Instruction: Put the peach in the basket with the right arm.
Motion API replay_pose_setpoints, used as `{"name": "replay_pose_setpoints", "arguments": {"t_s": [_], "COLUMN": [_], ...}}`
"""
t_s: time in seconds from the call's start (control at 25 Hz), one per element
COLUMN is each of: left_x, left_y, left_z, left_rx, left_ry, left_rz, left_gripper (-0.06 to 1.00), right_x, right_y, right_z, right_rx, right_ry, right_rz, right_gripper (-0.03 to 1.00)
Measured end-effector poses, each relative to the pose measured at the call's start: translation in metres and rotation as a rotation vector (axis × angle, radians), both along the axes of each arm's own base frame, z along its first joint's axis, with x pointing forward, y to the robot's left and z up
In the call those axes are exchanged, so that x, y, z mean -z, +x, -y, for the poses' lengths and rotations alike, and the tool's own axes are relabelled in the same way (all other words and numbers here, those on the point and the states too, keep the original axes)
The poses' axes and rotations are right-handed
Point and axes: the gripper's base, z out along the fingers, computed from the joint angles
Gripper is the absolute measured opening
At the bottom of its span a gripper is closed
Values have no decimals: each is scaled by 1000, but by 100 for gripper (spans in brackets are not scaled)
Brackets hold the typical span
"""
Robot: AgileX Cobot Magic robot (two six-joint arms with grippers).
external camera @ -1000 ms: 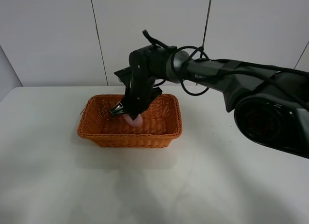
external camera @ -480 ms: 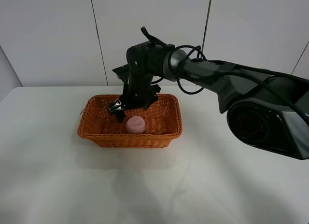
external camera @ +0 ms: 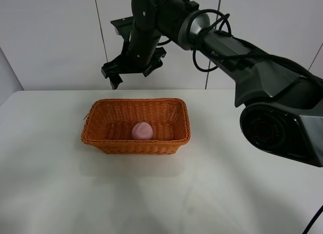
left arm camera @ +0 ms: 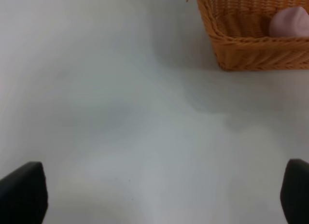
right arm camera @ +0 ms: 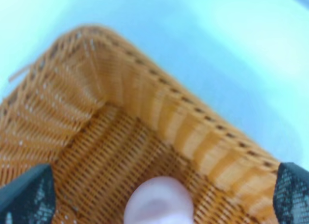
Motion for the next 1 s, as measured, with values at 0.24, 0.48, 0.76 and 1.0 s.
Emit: {"name": "replay_pose_setpoints", "arguments": {"t_s": [0.24, 0.48, 0.76, 1.0], "left_x": [0, 0, 0, 0], "left_y": [0, 0, 0, 0], "left_z": [0, 0, 0, 0], "left_rx": [0, 0, 0, 0], "left_ry": [0, 0, 0, 0], "left_rz": [0, 0, 0, 0], "left_gripper": [99, 99, 99, 99], "right_x": [2, 2, 2, 2], "right_y": [20, 66, 111, 122], "right_z": [25, 100, 226, 313], "right_rx": [60, 225, 479, 647], "right_ry": [-7, -9, -14, -16], "right_rz": [-4, -3, -2, -2], "right_gripper": [70, 70, 70, 70]}}
